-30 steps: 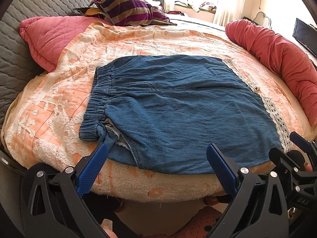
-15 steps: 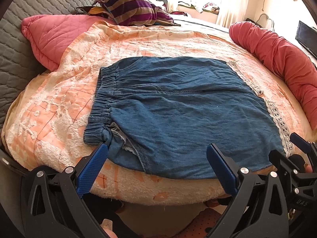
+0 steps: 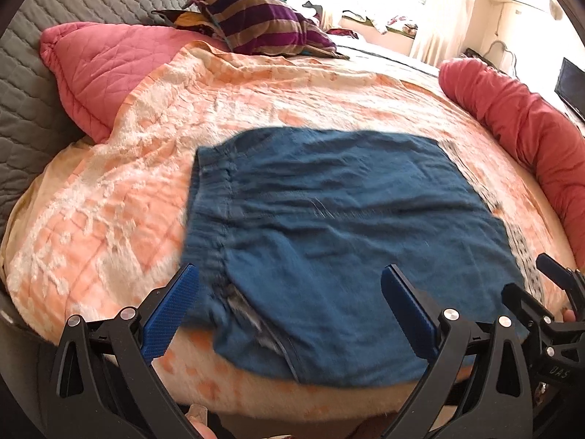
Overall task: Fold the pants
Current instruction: 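Grasp the elastic cuff with the left gripper while the right gripper grasps the denim leg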
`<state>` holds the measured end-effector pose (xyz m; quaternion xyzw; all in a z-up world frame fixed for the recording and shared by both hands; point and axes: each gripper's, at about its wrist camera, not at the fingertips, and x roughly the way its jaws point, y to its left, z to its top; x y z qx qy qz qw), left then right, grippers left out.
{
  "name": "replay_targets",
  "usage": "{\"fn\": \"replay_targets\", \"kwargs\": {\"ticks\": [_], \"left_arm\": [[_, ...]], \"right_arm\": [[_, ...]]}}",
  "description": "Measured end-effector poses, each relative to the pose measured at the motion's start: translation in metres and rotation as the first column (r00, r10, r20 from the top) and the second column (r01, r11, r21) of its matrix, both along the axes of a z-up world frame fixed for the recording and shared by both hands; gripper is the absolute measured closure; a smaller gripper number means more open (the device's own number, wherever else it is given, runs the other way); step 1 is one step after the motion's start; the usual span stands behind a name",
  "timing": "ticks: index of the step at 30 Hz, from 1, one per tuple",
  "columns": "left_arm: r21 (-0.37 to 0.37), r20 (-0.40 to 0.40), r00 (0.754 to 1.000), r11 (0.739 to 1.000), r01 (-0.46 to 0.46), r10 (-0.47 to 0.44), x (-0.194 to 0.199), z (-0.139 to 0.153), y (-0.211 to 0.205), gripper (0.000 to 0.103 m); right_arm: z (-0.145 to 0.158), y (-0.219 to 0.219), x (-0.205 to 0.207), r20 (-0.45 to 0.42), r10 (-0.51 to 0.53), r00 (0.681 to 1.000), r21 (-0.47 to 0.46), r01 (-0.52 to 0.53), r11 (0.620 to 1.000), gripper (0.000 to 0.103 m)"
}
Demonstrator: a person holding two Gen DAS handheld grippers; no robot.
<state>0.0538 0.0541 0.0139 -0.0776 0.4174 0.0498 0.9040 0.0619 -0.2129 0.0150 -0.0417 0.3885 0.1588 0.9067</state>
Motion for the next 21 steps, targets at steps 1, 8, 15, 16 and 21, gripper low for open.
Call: {"fn": "replay_targets", "kwargs": {"ticks": [1,8,15,16,21], "left_arm": [[-0.006,0.002,1.0,1.0,-0.014,0.014,0.005,0.001,0.006,0.004],[-0.018,0.003,0.996,0.995,-0.093,0.094,0.044,0.004,0.047,0.004],[0.005,-0.01,0.993,0.993,-0.12,0.12,0.08,0.002,0.079,0.004],[0.009,-0.018,0.993,0.993,-0.118,0.118,0.086,0.0,0.083,0.004],[-0.025,-0.066,0.994,0.995,-0.093,0.091,0.115,-0.013,0.102,0.004]], "right_arm": [[0.001,0.002,0.007,0.001,0.005,1.0,-0.002,-0.005,1.0,0.008],[0.006,0.021,0.056,-0.004,0.059,0.998,-0.032,-0.059,0.998,0.008],[0.009,0.047,0.099,-0.003,0.113,0.994,-0.058,-0.113,0.992,0.008],[0.01,0.053,0.105,0.008,0.128,0.992,-0.065,-0.127,0.99,0.008],[0.01,0.071,0.142,-0.017,0.175,0.984,-0.022,-0.176,0.984,0.008]]}}
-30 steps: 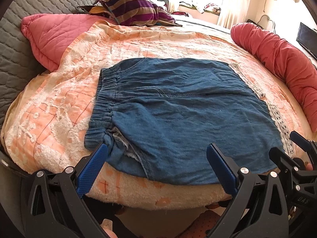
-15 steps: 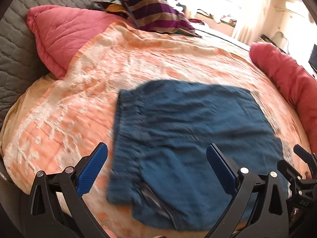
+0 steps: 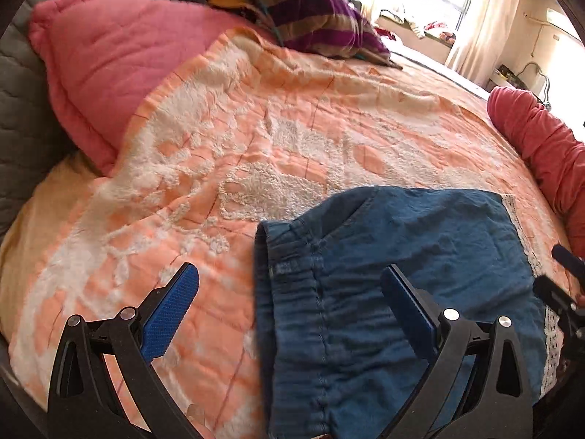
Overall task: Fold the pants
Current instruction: 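Grasp the elastic cuff with the left gripper while the right gripper grasps the denim leg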
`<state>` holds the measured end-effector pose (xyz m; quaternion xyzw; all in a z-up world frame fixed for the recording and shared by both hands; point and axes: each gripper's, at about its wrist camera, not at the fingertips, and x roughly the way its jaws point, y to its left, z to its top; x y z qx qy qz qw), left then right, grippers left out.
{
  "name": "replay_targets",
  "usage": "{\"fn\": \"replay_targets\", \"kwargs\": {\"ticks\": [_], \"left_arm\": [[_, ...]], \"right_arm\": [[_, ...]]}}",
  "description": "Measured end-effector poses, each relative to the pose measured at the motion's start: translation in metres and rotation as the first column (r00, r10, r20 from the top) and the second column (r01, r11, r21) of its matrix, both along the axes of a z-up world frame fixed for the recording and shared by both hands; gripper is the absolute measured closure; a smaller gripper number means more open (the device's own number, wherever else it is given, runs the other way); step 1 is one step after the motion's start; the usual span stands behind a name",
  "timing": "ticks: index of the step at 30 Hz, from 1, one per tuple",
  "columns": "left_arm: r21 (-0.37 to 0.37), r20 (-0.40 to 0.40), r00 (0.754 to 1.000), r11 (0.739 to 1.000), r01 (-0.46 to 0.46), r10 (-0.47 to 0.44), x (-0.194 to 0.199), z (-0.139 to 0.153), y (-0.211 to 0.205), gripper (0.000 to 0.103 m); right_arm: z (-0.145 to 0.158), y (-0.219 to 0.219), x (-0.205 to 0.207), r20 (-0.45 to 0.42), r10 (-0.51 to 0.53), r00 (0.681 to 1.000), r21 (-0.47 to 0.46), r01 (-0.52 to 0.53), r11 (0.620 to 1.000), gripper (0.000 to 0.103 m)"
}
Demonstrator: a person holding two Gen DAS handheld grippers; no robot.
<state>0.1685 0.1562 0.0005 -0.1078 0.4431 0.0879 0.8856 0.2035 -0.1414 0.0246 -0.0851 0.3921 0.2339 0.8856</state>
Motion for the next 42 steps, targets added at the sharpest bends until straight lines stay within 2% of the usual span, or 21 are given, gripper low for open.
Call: {"fn": "replay_targets", "kwargs": {"ticks": [3,7,11,16,20,21,22,24,25,28,33,36,40,41,42], "left_arm": [[0.029,-0.018,1.0,1.0,-0.003,0.003,0.013,-0.007,0.006,0.004],[0.019,-0.047,0.999,1.0,0.012,-0.011,0.031,-0.018,0.016,0.004],[-0.012,-0.06,0.998,1.0,0.027,-0.028,0.045,-0.03,0.024,0.004],[-0.049,-0.044,0.997,0.997,0.062,-0.064,0.056,-0.041,0.027,0.004],[-0.026,-0.036,0.996,0.996,0.081,-0.082,0.061,-0.044,0.023,0.007],[-0.025,-0.038,0.995,0.996,0.091,-0.091,0.062,-0.045,0.022,0.023],[-0.032,-0.044,0.994,0.994,0.103,-0.104,0.064,-0.047,0.022,0.043],[-0.039,-0.054,0.991,0.992,0.121,-0.123,0.067,-0.052,0.022,0.05],[-0.03,-0.059,0.99,0.991,0.128,-0.13,0.068,-0.054,0.021,0.059],[-0.016,-0.032,0.989,0.99,0.142,-0.143,0.064,-0.047,0.017,0.068],[0.017,0.058,0.986,0.987,0.158,-0.159,0.048,-0.026,0.011,0.069],[0.043,0.097,0.98,0.984,0.171,-0.175,0.037,-0.017,0.006,0.069],[0.062,0.105,0.978,0.983,0.173,-0.178,0.03,-0.016,0.003,0.069],[0.058,0.107,0.978,0.983,0.172,-0.178,0.028,-0.016,0.005,0.069],[0.058,0.108,0.978,0.983,0.173,-0.178,0.028,-0.016,0.004,0.069]], "right_arm": [[-0.001,0.01,0.017,0.002,0.013,1.0,-0.016,-0.013,1.0,0.008],[0.0,0.025,0.038,0.011,0.053,0.999,-0.04,-0.052,0.998,0.008],[-0.004,0.036,0.063,-0.049,0.092,0.995,-0.031,-0.093,0.995,0.008],[-0.02,0.045,0.091,-0.078,0.116,0.99,-0.062,-0.121,0.991,0.008],[-0.035,0.057,0.107,-0.075,0.153,0.985,-0.12,-0.162,0.979,0.008],[-0.039,0.062,0.11,-0.082,0.173,0.982,-0.133,-0.183,0.974,0.008],[-0.042,0.066,0.113,-0.083,0.183,0.98,-0.144,-0.194,0.97,0.008],[-0.049,0.076,0.115,-0.096,0.221,0.971,-0.163,-0.234,0.959,0.008],[-0.052,0.08,0.116,-0.097,0.23,0.968,-0.173,-0.244,0.954,0.008],[-0.062,0.093,0.12,-0.105,0.264,0.959,-0.211,-0.281,0.936,0.008],[-0.072,0.107,0.127,-0.092,0.309,0.947,-0.269,-0.323,0.907,0.008],[-0.07,0.116,0.122,-0.072,0.371,0.926,-0.277,-0.376,0.884,0.009],[-0.074,0.127,0.115,-0.057,0.408,0.911,-0.307,-0.404,0.861,0.022],[-0.075,0.129,0.115,-0.061,0.402,0.914,-0.298,-0.401,0.866,0.032],[-0.076,0.13,0.115,-0.069,0.401,0.913,-0.285,-0.403,0.869,0.045]]}}
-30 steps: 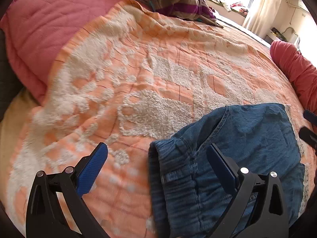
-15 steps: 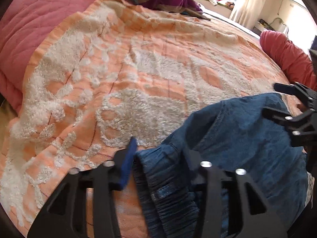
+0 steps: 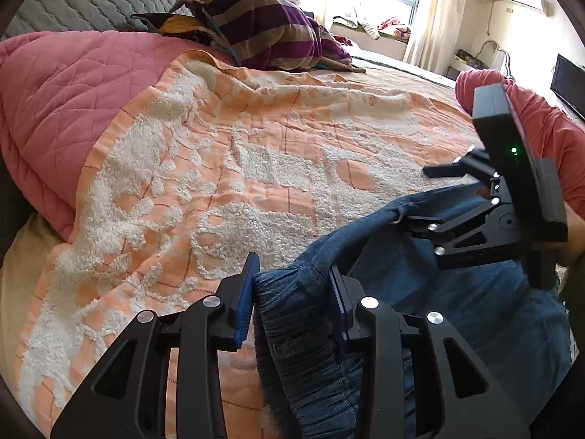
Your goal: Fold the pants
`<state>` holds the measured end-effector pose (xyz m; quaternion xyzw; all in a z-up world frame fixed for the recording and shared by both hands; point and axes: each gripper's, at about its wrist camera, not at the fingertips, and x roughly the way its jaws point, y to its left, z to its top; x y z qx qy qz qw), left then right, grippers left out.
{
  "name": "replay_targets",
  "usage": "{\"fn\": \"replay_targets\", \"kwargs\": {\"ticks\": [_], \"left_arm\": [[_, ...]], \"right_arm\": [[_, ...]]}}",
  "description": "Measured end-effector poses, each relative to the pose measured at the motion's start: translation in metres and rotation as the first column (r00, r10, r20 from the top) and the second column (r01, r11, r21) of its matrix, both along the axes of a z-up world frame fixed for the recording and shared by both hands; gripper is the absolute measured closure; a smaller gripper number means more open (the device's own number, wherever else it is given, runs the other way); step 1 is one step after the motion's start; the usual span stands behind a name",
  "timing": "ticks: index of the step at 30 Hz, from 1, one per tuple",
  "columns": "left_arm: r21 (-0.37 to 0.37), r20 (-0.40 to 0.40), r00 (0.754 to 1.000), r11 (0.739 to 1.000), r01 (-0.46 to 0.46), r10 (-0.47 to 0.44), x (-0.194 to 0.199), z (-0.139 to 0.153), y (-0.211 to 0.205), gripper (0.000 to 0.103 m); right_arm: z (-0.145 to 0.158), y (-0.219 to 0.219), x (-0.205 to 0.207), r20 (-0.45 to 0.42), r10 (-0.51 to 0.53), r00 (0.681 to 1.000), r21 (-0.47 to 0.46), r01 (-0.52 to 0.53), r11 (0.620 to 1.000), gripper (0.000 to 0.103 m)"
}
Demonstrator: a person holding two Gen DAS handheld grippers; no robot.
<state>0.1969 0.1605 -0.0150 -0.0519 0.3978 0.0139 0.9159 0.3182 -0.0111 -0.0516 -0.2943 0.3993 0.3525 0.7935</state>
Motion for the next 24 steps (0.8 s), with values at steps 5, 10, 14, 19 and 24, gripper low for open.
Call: {"fn": "replay_targets", "kwargs": {"ticks": [5,10,14,19,24], "left_arm": [[-0.008,0.003,1.0,1.0,-0.006,0.006,-0.003,-0.001,0.003,0.069],[-0.011,0.031,1.0,1.0,-0.001,0.001,-0.011,0.005,0.003,0.069],[-0.003,0.063,0.998,1.0,0.021,-0.021,-0.019,0.014,-0.004,0.069],[0.018,0.106,0.994,0.999,0.031,-0.033,-0.037,0.027,-0.017,0.069],[0.023,0.147,0.988,0.998,0.051,-0.054,-0.065,0.037,-0.029,0.069]], "right_arm": [[0.002,0.001,-0.019,-0.039,0.046,0.998,0.072,-0.043,0.996,0.089],[0.026,-0.025,-0.036,-0.033,-0.002,0.999,0.186,0.009,0.983,0.095],[0.049,-0.048,-0.055,-0.023,-0.026,0.999,0.262,0.031,0.965,0.096],[0.073,-0.072,-0.085,-0.022,-0.04,0.999,0.336,0.045,0.941,0.097],[0.085,-0.097,-0.124,-0.026,-0.038,0.999,0.389,0.045,0.92,0.097]]}}
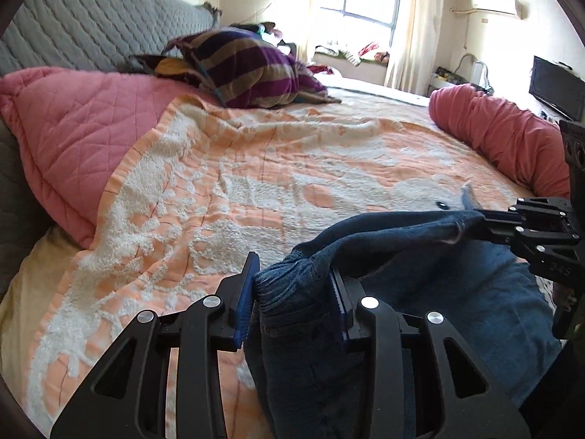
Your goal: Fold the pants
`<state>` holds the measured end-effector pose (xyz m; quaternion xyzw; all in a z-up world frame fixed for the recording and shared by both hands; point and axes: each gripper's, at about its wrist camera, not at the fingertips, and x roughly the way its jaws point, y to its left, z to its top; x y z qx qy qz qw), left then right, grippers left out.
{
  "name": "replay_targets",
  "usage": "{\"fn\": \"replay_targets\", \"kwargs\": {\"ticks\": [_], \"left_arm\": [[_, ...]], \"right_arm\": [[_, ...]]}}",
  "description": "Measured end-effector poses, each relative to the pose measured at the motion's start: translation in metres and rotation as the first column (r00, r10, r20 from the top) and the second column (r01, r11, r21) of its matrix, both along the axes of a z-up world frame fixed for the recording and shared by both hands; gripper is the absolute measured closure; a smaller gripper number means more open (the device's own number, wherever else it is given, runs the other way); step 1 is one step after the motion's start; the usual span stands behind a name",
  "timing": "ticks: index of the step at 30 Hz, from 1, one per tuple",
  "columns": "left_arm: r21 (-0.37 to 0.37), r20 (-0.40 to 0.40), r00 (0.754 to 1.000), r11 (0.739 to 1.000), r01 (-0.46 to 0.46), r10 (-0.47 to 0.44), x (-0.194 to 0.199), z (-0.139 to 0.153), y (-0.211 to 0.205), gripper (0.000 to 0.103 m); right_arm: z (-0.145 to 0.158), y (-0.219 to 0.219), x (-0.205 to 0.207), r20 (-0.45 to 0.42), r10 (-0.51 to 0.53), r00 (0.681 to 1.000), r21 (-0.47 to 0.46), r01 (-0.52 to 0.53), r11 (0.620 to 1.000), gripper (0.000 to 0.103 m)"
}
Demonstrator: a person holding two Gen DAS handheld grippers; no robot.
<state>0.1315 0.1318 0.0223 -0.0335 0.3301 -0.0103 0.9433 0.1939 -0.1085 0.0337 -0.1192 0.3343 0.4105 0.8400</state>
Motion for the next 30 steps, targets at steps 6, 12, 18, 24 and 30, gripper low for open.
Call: {"fn": "replay_targets", "kwargs": {"ticks": [6,12,18,24,30], "left_arm": [[0.006,-0.006,0.999,0.999,0.033,-0.033,-0.046,-0.001,-0.015,0.069],[0.018,-0.051,0.997,0.998,0.054,-0.053,-0.086,-0.008,-0.021,0.069],[0.033,-0.144,0.988,0.998,0.062,-0.057,-0.106,-0.026,-0.025,0.067],[0.029,-0.222,0.975,0.999,0.023,-0.016,-0.11,-0.036,-0.019,0.06],[0.003,-0.245,0.97,1.0,-0.013,0.014,-0.132,-0.034,-0.009,0.053]], "right_arm": [[-0.002,-0.026,-0.058,-0.016,0.039,0.999,0.034,-0.038,0.999,0.097],[-0.016,-0.039,-0.11,-0.042,0.077,0.996,0.048,-0.075,0.996,0.097],[-0.039,-0.044,-0.147,-0.061,0.077,0.995,0.035,-0.075,0.997,0.097],[-0.063,-0.035,-0.166,-0.08,0.103,0.991,-0.005,-0.104,0.995,0.097],[-0.065,-0.036,-0.17,-0.07,0.11,0.991,-0.003,-0.111,0.994,0.097]]}}
